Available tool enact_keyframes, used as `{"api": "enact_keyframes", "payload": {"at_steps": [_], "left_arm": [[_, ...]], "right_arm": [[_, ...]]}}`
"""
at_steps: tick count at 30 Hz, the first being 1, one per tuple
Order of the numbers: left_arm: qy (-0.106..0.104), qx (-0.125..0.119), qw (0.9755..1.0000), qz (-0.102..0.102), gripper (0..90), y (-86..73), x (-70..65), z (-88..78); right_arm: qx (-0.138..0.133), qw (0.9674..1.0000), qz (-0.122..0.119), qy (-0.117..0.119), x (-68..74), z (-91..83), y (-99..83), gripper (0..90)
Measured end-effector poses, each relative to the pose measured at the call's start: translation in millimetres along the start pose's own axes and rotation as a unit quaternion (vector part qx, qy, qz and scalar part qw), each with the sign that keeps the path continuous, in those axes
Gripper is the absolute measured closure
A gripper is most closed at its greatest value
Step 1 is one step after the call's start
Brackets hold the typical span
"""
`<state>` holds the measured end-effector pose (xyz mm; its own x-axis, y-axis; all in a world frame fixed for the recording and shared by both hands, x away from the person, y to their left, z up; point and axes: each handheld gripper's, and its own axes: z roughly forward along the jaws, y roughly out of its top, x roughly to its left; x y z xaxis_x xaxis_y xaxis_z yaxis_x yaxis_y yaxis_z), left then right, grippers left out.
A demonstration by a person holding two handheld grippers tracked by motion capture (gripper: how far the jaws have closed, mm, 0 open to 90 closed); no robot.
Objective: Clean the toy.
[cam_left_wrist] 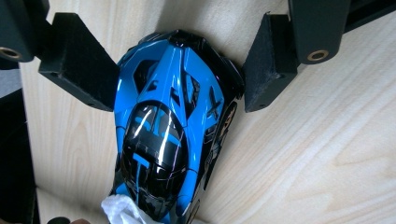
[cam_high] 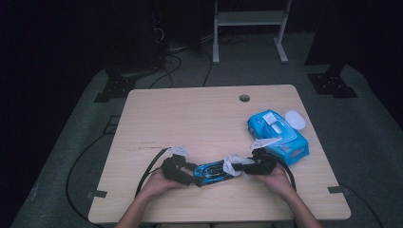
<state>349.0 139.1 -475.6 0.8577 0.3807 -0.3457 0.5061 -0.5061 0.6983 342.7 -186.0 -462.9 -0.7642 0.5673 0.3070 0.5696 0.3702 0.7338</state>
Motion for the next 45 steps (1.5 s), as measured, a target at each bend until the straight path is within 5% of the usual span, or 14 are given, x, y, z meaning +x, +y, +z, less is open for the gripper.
{"api": "enact_keyframes", "payload": {"at_steps": [8, 10, 14, 19, 20, 22, 31, 35, 37, 41, 42, 43, 44, 45], "left_arm": [[-0.014, -0.005, 0.9997, -0.019, 27.5, -0.1, 1.2, 1.1], [-0.017, -0.011, 0.9994, -0.027, 33.1, 0.0, 2.7, 2.6], [-0.037, -0.006, 0.9988, -0.031, 38.3, 0.9, -0.4, 5.8], [-0.032, -0.012, 0.9993, -0.013, 42.3, 1.2, -2.9, 4.2], [-0.026, -0.015, 0.9996, 0.002, 42.9, 2.1, -5.8, 3.2], [-0.022, -0.027, 0.9992, 0.019, 47.2, 4.3, -10.1, 1.1], [-0.003, -0.036, 0.9974, 0.063, 52.3, 6.7, -18.9, -0.2], [0.014, -0.047, 0.9947, 0.091, 54.6, 8.3, -25.3, -0.8], [0.035, -0.048, 0.9909, 0.121, 55.6, 9.5, -31.7, -0.2], [0.054, -0.050, 0.9870, 0.143, 57.5, 10.3, -37.7, 1.1], [0.060, -0.054, 0.9846, 0.155, 57.5, 10.9, -40.2, 0.4], [0.074, -0.054, 0.9788, 0.183, 61.8, 12.5, -46.7, 1.3], [0.087, -0.054, 0.9761, 0.192, 64.2, 12.5, -49.6, 2.8], [0.087, -0.054, 0.9761, 0.192, 64.7, 12.5, -49.6, 2.8]], "right_arm": [[-0.015, 0.9982, -0.054, -0.020, 9.3, -4.1, -3.6, 67.6], [-0.022, 0.9958, -0.084, -0.027, 18.6, -3.3, -4.3, 67.8], [-0.020, 0.9939, -0.101, -0.040, 25.2, -0.2, -2.8, 67.7], [-0.025, 0.9924, -0.105, -0.059, 27.9, -1.3, -2.5, 70.1], [-0.030, 0.9921, -0.102, -0.068, 28.2, -2.2, -2.5, 77.9], [-0.052, 0.9917, -0.094, -0.071, 26.4, -6.5, -0.7, 78.4], [-0.057, 0.9904, -0.099, -0.078, 28.7, -10.6, 3.4, 79.0], [-0.069, 0.9882, -0.111, -0.080, 35.5, -14.2, 8.2, 79.1], [-0.072, 0.9876, -0.114, -0.080, 38.5, -16.4, 10.4, 79.7], [-0.080, 0.9862, -0.117, -0.084, 41.3, -18.4, 11.0, 81.2], [-0.080, 0.9862, -0.117, -0.084, 41.3, -18.4, 11.0, 81.2], [-0.088, 0.9857, -0.117, -0.084, 43.1, -19.3, 13.2, 81.2], [-0.090, 0.9853, -0.118, -0.084, 43.7, -18.7, 14.5, 81.2], [-0.090, 0.9853, -0.118, -0.084, 43.7, -18.7, 14.5, 81.2]]}}
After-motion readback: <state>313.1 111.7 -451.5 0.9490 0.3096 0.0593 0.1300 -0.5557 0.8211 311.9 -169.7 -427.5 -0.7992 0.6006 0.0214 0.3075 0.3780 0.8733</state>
